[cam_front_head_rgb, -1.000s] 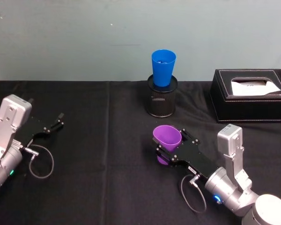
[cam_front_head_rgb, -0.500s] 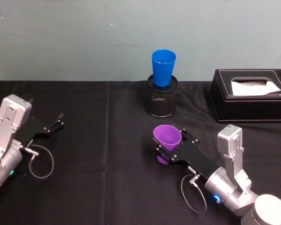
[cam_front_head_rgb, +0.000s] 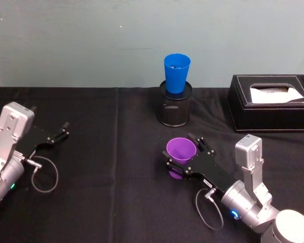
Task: Pick up one cup with a gripper and tap it against the other cup.
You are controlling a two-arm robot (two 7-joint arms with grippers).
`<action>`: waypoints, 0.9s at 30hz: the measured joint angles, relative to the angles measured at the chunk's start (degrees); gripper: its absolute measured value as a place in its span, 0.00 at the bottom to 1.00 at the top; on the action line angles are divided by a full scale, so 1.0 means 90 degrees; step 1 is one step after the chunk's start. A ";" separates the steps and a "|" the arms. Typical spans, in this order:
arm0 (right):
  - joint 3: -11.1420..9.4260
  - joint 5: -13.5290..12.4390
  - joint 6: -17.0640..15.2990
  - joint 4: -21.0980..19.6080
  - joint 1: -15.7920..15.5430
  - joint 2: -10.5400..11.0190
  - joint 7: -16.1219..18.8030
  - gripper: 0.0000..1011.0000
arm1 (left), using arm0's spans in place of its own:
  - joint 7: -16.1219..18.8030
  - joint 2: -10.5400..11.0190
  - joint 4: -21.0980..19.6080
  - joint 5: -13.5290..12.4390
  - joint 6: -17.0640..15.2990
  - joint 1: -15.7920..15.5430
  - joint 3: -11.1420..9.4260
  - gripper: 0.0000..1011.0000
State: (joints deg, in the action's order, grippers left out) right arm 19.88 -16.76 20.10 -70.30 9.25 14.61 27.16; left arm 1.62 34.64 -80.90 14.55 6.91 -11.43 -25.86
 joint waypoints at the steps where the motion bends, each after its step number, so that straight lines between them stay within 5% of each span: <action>1: 0.0001 0.0000 0.0000 -0.0001 0.0000 0.0000 0.0000 0.99 | 0.0000 0.0000 0.0000 0.0000 0.0000 0.0000 0.0000 0.99; 13: -0.0118 0.0398 -0.0320 -0.1311 -0.0278 0.0246 -0.0383 0.99 | 0.0000 0.0000 0.0000 0.0000 0.0000 0.0000 0.0000 0.99; 20: -0.0589 0.0617 -0.0824 -0.2166 -0.0664 0.0252 -0.1160 0.99 | 0.0000 0.0000 0.0000 -0.0001 0.0000 0.0000 0.0000 0.99; 27: -0.0975 0.0889 -0.1100 -0.2379 -0.0933 0.0077 -0.1830 0.99 | 0.0000 0.0000 0.0000 0.0000 0.0000 0.0000 0.0000 0.99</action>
State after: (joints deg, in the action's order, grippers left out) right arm 11.11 -8.77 10.20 -91.71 0.85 15.31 10.69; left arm 1.62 34.64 -80.90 14.55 6.91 -11.43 -25.86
